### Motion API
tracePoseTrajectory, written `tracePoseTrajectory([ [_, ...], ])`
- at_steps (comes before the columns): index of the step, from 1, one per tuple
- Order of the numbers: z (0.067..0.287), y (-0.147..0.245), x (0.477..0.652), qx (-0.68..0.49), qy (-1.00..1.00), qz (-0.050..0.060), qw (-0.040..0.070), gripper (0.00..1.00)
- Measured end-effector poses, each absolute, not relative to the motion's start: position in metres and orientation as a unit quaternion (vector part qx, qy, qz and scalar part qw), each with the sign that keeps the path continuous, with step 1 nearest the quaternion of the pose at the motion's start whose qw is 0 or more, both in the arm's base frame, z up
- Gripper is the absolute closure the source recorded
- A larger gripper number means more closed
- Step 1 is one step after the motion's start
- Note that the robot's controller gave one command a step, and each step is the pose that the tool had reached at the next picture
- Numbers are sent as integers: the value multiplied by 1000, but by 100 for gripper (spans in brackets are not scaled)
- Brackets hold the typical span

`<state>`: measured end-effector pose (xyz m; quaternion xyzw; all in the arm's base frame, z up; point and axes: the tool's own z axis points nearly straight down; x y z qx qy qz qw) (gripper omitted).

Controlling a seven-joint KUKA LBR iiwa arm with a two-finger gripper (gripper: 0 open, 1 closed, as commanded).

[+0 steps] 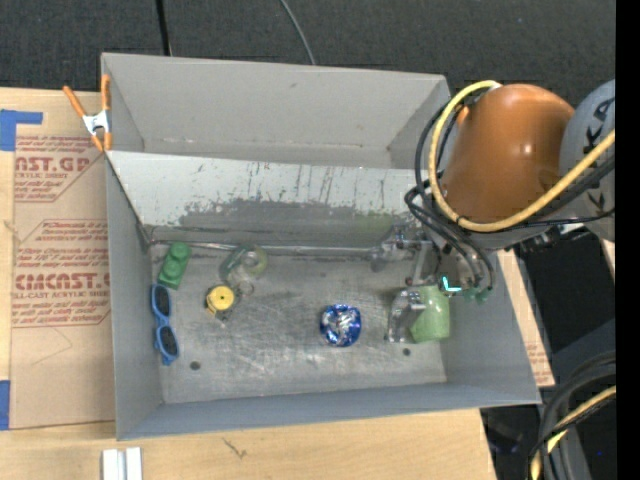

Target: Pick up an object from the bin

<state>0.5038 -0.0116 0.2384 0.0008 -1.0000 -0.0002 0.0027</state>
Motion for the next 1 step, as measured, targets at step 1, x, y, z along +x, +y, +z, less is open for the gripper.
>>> tracePoseTrajectory([
  [1, 71, 71, 527, 88, -996, 0, -4, 0],
])
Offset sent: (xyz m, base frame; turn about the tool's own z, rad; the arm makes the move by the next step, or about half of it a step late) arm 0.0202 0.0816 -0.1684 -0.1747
